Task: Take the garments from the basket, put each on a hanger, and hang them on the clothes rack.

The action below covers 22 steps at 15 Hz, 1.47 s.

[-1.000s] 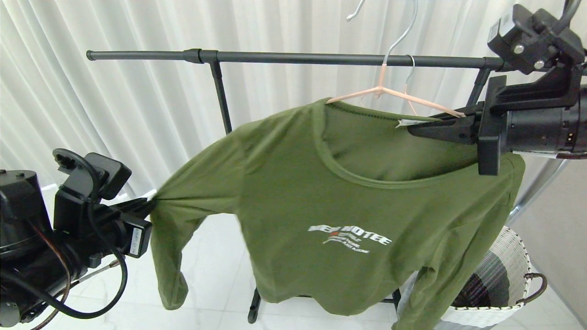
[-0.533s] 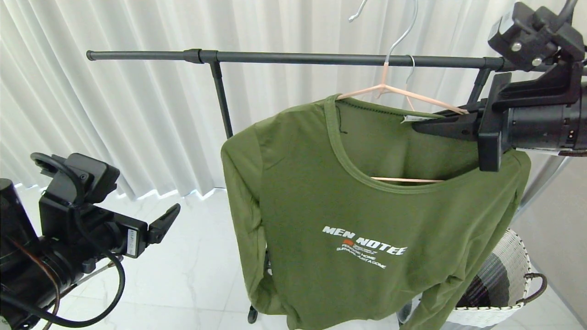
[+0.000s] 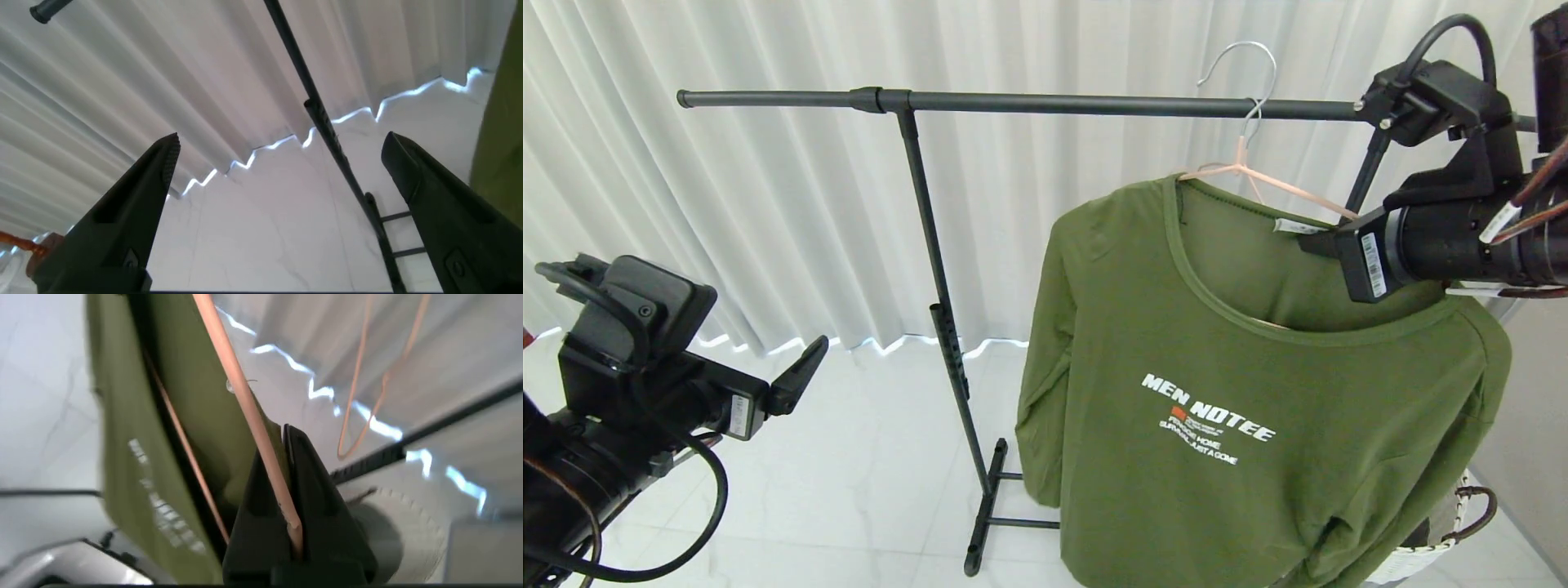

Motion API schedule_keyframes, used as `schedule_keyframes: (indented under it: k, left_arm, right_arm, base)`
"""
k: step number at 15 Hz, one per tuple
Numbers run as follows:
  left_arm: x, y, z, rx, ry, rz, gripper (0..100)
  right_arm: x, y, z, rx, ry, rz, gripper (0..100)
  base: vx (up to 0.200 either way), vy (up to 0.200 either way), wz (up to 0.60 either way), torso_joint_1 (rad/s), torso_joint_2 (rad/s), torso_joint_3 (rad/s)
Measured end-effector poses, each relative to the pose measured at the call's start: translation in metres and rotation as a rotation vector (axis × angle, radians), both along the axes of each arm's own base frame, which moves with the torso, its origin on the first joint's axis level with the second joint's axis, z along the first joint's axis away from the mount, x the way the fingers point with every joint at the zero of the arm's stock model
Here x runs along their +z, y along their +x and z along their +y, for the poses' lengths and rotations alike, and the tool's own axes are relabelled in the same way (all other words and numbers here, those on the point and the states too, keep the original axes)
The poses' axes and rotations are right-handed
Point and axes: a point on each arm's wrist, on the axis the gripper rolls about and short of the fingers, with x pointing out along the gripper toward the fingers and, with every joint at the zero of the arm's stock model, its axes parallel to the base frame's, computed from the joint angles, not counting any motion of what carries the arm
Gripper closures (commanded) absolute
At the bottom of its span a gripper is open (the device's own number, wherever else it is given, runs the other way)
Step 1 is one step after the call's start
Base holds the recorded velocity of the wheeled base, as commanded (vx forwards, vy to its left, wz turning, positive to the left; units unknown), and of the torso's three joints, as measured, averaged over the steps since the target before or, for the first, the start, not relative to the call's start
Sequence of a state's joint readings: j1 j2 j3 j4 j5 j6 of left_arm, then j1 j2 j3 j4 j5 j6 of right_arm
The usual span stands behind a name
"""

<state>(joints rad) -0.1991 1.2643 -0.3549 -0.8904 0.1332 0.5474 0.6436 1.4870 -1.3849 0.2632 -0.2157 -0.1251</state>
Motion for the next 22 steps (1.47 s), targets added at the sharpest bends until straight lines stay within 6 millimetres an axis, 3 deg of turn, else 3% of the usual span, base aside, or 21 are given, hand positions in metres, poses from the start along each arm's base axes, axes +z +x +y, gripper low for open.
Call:
schedule_keyframes:
  k: [3,18,22]
  left_arm:
    - [0.001,0.0,0.0,-0.001,0.001,-0.004,0]
    - [0.002,0.0,-0.002,-0.011,0.002,-0.006,0]
    - [0.001,0.0,-0.003,-0.016,0.003,-0.002,0]
  right_arm:
    - [0.002,0.007,0.008,-0.032,0.048,0.012,100]
    - [0.004,0.017,0.026,-0.005,0.054,0.007,100]
    - [0.003,0.023,0.031,-0.007,0.052,0.007,100]
  base:
    - [0.0,0.0,0.0,0.0,0.0,0.0]
    - [0.2,0.0,0.0,0.003,0.0,0.001]
    - [0.0,0.0,0.0,0.0,0.0,0.0]
